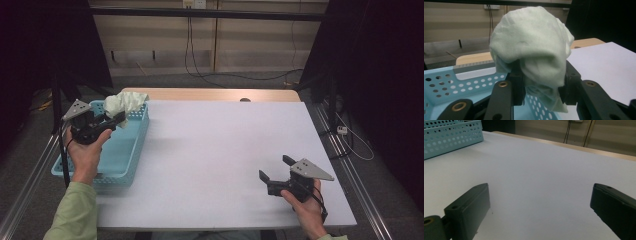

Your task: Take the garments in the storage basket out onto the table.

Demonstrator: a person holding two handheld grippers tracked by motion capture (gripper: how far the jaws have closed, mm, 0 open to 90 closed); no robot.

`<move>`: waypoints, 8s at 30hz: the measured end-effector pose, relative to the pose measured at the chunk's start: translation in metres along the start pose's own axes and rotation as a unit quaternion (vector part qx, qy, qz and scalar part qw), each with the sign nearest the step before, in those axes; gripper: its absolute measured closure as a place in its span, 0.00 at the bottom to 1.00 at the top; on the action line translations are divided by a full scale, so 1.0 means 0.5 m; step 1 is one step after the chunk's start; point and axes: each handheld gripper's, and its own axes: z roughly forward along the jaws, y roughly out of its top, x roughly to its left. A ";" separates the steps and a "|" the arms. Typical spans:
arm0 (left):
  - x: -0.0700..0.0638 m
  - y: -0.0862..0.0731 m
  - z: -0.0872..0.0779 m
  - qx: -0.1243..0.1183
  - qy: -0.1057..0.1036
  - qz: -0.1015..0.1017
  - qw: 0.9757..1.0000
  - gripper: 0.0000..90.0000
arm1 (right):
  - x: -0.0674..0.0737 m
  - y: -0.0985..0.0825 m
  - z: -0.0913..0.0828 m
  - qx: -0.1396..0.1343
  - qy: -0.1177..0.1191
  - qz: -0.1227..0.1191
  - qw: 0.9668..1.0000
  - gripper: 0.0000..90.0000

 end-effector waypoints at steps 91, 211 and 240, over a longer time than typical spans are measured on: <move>-0.309 0.022 0.160 0.047 -0.177 0.077 0.980 0.69 | 0.002 0.000 0.000 0.002 0.004 -0.005 1.000 0.02; -0.354 -0.142 0.221 0.153 -0.166 0.100 0.969 0.07 | 0.013 0.001 0.014 0.008 0.017 -0.006 1.000 0.02; -0.303 -0.176 0.111 0.103 -0.117 0.093 0.983 0.05 | 0.084 0.021 0.113 0.034 0.079 -0.045 0.995 0.04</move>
